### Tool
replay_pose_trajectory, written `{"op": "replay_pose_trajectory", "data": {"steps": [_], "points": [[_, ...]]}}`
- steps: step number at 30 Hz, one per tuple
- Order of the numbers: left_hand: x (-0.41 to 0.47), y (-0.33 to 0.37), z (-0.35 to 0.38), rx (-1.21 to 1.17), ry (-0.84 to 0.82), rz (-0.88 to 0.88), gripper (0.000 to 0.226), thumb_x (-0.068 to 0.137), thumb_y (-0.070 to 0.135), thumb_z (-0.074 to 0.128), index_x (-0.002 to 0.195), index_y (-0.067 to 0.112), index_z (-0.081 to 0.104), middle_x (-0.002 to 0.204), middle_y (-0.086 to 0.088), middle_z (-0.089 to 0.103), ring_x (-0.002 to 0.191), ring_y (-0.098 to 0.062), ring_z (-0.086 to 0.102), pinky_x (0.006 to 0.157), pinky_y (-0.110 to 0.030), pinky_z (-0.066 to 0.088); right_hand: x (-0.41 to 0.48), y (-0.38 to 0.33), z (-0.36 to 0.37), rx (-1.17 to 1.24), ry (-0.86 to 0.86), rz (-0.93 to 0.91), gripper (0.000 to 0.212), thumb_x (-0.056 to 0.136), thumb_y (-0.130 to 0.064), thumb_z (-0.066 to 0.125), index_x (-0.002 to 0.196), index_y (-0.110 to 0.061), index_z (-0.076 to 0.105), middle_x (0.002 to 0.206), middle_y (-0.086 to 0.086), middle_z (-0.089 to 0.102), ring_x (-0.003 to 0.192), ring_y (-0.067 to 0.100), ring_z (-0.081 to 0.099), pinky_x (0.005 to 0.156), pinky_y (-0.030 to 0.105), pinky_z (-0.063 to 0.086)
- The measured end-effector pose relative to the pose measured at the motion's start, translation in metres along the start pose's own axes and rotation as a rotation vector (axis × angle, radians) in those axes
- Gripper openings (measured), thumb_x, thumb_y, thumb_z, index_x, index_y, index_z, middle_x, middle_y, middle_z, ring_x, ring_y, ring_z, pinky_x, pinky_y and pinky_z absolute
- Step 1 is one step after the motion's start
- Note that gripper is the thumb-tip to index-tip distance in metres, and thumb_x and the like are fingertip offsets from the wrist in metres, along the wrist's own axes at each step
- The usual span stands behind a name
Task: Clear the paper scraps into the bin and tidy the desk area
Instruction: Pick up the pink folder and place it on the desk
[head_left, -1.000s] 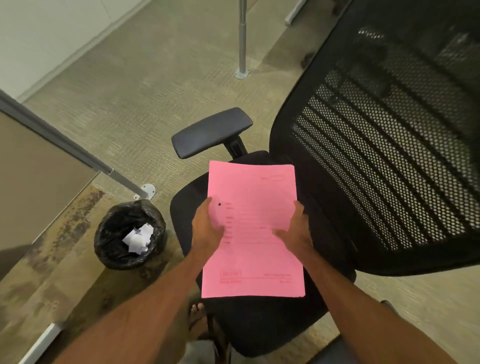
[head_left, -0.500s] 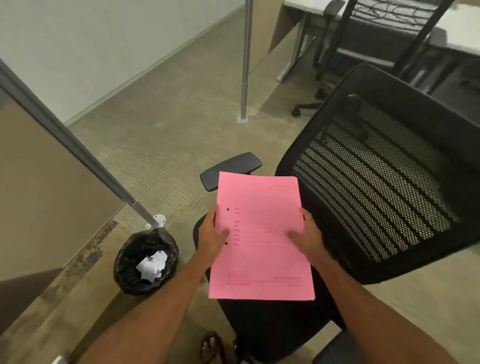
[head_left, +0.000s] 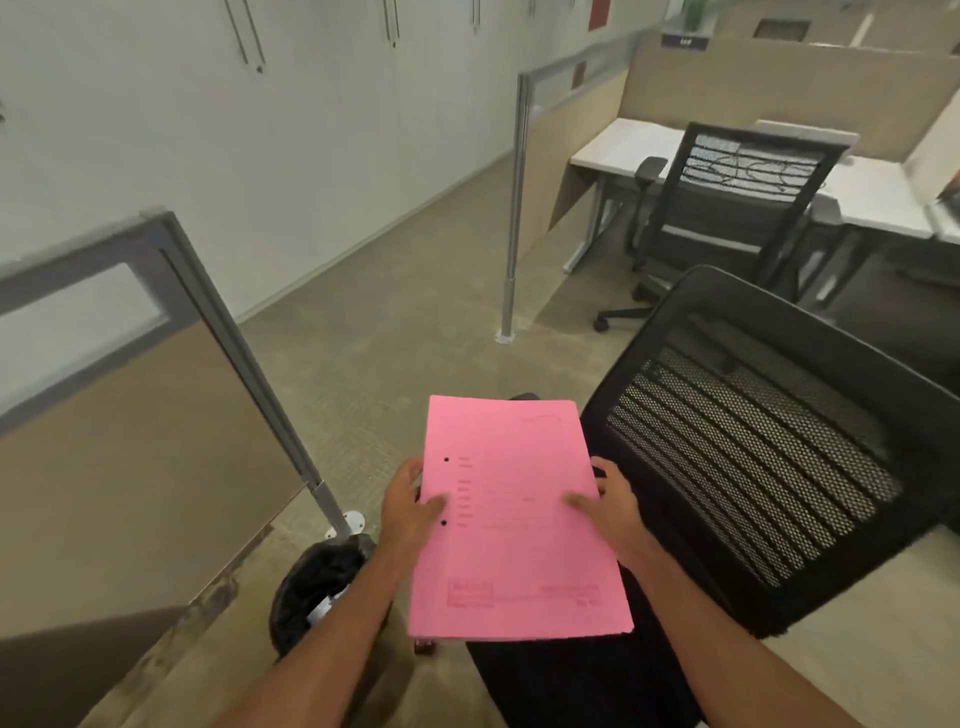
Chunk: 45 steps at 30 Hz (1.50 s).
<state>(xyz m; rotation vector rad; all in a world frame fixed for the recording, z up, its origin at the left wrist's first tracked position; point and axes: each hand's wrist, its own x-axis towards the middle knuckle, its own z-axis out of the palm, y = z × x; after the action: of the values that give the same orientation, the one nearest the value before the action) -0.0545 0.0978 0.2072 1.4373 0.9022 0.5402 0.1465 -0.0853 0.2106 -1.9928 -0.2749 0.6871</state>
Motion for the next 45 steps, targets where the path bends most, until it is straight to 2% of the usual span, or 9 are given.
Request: {"op": "replay_pose_trajectory", "data": {"steps": [9,12,18,21,24,30,36,41,45], "points": [[-0.013,0.028,-0.037,-0.044,0.097,0.026,0.05,0.076,-0.016,0.054,0.112,0.019,0.058,0.102,0.007,0.071,0.086,-0.011,0.072,0.064,-0.032,0.06,-0.009,-0.036,0.025,0.056,-0.067,-0.085,0.055,0.074,-0.008,0.077,0.122,-0.019,0.051,0.102,0.004,0.063,0.085,0.02,0.065,0.063,0.033,0.057],[-0.027,0.033,-0.046,-0.059,0.165,0.025,0.048,0.077,-0.018,0.052,0.108,0.019,0.058,0.094,0.015,0.069,0.078,-0.002,0.071,0.057,-0.023,0.057,-0.012,-0.041,0.034,0.055,-0.128,-0.115,0.054,0.076,-0.009,0.076,0.122,-0.017,0.048,0.097,-0.003,0.061,0.079,0.013,0.064,0.049,0.02,0.052],[-0.06,0.029,-0.068,-0.078,0.307,0.03,0.049,0.076,-0.015,0.051,0.116,0.013,0.059,0.101,-0.005,0.073,0.08,-0.02,0.073,0.058,-0.032,0.059,-0.013,-0.058,0.058,0.028,-0.322,-0.195,0.051,0.077,-0.005,0.074,0.117,-0.022,0.048,0.105,-0.001,0.058,0.09,0.018,0.06,0.069,0.034,0.054],[-0.083,0.023,-0.072,-0.107,0.414,-0.003,0.047,0.077,-0.014,0.053,0.111,0.018,0.06,0.095,0.001,0.074,0.078,-0.017,0.073,0.056,-0.031,0.058,-0.017,-0.066,0.067,-0.017,-0.421,-0.253,0.052,0.077,-0.007,0.075,0.119,-0.023,0.048,0.097,-0.011,0.055,0.089,0.013,0.057,0.068,0.03,0.05],[-0.111,0.018,-0.073,-0.097,0.565,-0.011,0.047,0.076,-0.014,0.054,0.108,0.02,0.059,0.089,0.015,0.07,0.074,-0.002,0.071,0.053,-0.022,0.056,-0.023,-0.074,0.078,-0.033,-0.536,-0.295,0.045,0.078,-0.005,0.074,0.111,-0.026,0.052,0.103,-0.005,0.059,0.093,0.019,0.06,0.08,0.044,0.054],[-0.183,0.013,-0.078,-0.054,0.774,-0.01,0.042,0.068,-0.005,0.054,0.098,0.02,0.067,0.091,0.003,0.074,0.081,-0.018,0.072,0.059,-0.03,0.058,-0.054,-0.086,0.104,-0.077,-0.786,-0.324,0.048,0.079,-0.001,0.072,0.121,-0.007,0.052,0.118,0.015,0.062,0.106,0.035,0.061,0.091,0.057,0.051],[-0.278,0.006,-0.086,-0.035,1.011,-0.036,0.037,0.069,0.002,0.06,0.105,0.011,0.065,0.1,-0.005,0.073,0.087,-0.023,0.071,0.068,-0.037,0.061,-0.116,-0.089,0.143,-0.167,-0.977,-0.42,0.052,0.077,0.0,0.074,0.121,-0.012,0.05,0.111,0.011,0.06,0.095,0.029,0.061,0.084,0.049,0.054],[-0.362,0.0,-0.094,-0.092,1.19,-0.055,0.048,0.066,0.015,0.06,0.113,0.011,0.06,0.105,0.001,0.07,0.086,-0.013,0.071,0.066,-0.025,0.059,-0.189,-0.082,0.178,-0.217,-1.133,-0.491,0.046,0.076,0.001,0.075,0.11,-0.019,0.05,0.108,0.012,0.061,0.09,0.025,0.063,0.075,0.04,0.055],[-0.421,-0.006,-0.109,-0.145,1.326,-0.078,0.054,0.06,0.011,0.057,0.113,0.012,0.063,0.107,-0.004,0.071,0.089,-0.024,0.071,0.073,-0.044,0.061,-0.249,-0.076,0.203,-0.272,-1.245,-0.491,0.049,0.078,-0.004,0.075,0.117,-0.02,0.05,0.108,0.009,0.062,0.094,0.026,0.064,0.079,0.044,0.056]]}}
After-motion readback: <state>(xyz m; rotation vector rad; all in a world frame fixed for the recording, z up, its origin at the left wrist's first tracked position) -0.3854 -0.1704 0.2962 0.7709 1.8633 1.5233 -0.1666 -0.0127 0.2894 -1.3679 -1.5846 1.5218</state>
